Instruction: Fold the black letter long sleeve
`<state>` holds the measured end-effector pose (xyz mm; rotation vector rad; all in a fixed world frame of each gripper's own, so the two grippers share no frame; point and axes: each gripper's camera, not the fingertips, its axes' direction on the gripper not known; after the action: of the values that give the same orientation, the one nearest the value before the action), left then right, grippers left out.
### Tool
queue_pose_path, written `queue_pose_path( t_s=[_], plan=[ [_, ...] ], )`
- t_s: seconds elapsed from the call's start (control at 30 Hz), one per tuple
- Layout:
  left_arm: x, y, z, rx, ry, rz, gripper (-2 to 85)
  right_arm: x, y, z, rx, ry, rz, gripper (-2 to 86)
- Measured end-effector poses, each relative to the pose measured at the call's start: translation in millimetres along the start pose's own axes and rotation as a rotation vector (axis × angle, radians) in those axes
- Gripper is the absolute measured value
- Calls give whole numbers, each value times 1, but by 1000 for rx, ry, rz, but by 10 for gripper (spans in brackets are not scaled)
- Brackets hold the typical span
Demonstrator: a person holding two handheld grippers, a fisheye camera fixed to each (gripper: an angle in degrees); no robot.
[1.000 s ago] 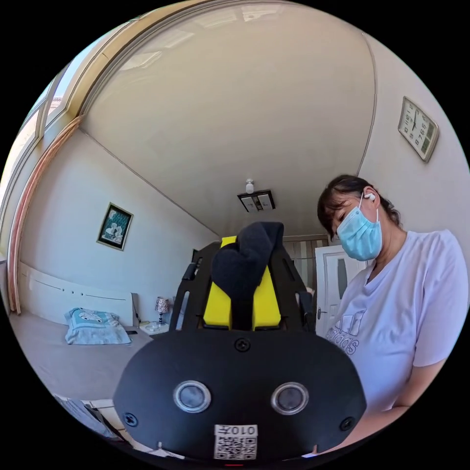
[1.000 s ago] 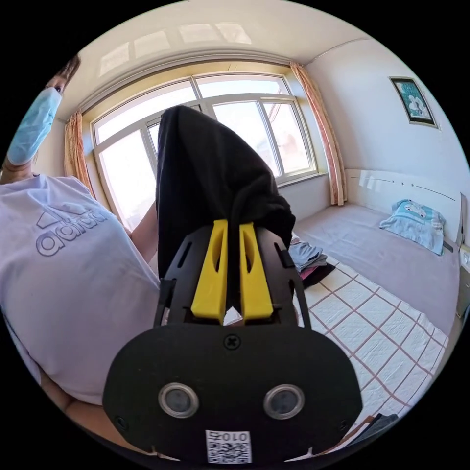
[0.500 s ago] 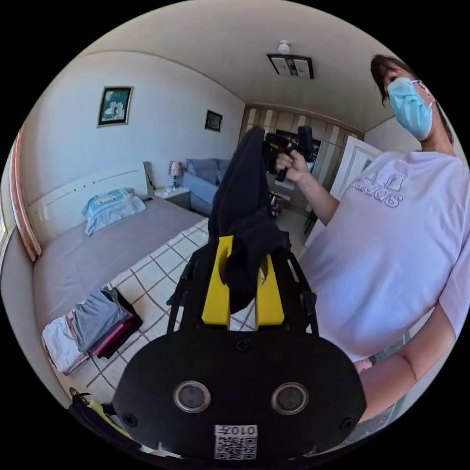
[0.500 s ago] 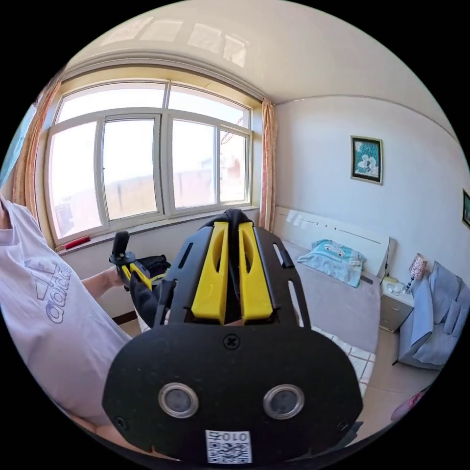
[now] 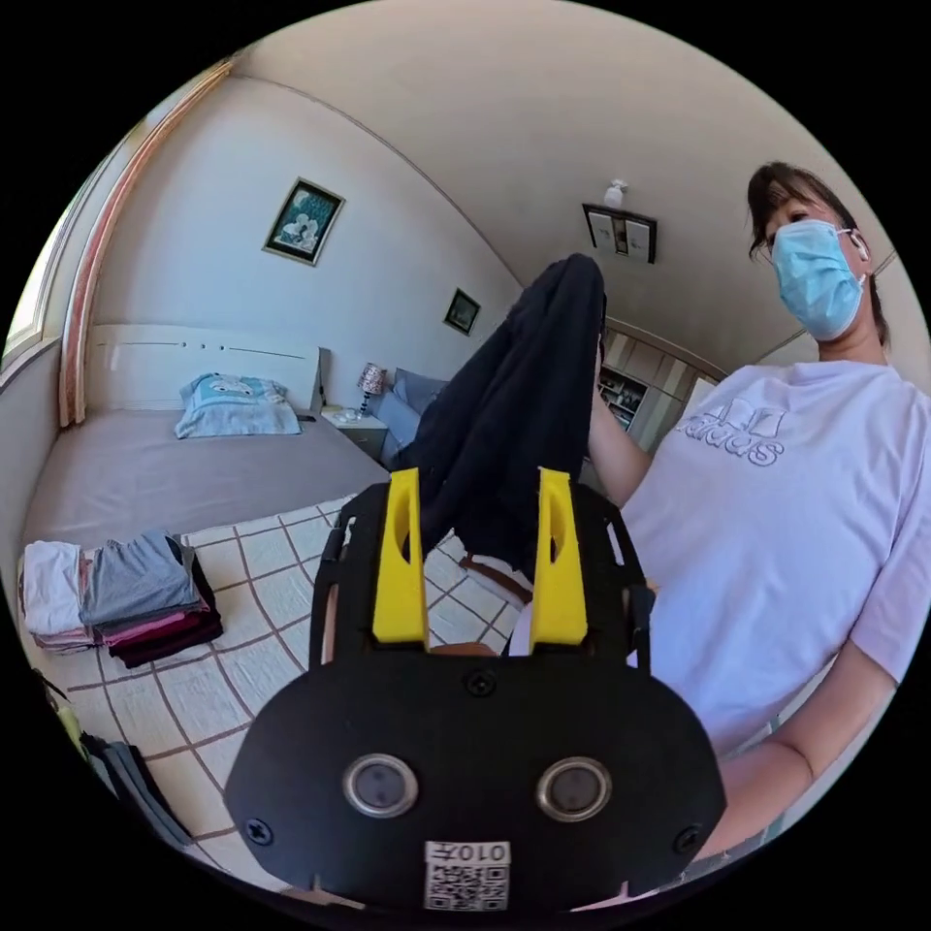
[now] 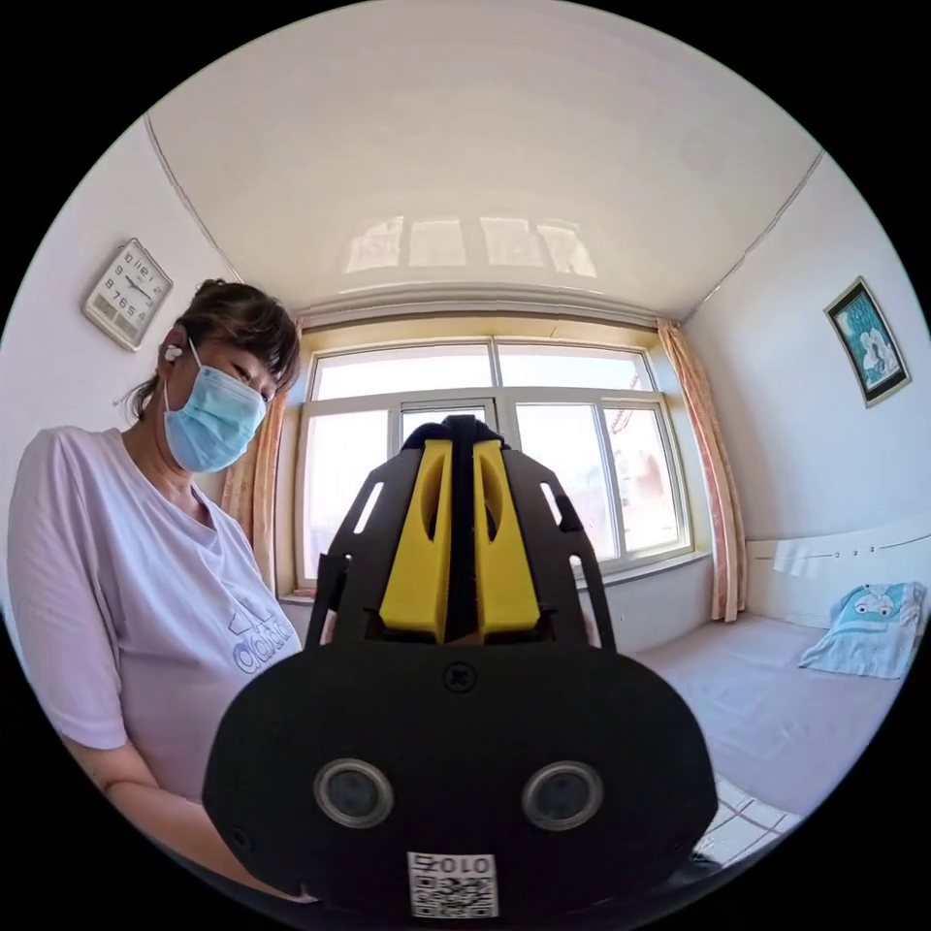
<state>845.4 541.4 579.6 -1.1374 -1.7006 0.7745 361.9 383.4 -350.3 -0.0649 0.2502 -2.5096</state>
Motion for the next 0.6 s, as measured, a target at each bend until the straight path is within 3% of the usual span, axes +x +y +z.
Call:
queue_pose_path(
  t_s=[0.17, 0.33, 0.43, 0.6],
  plan=[
    [15, -29, 51, -53, 56, 61, 176, -20, -7, 3, -36, 168, -24, 52],
    [69, -66, 76, -86, 91, 252, 168, -41, -14, 6, -72, 300, -76, 52],
    [96, -78, 60, 15, 108, 341, 161, -50, -17, 14, -114, 343, -106, 52],
    [89, -82, 49, 41, -192, 244, 156, -55, -20, 26, -126, 260, -134, 52]
  ],
)
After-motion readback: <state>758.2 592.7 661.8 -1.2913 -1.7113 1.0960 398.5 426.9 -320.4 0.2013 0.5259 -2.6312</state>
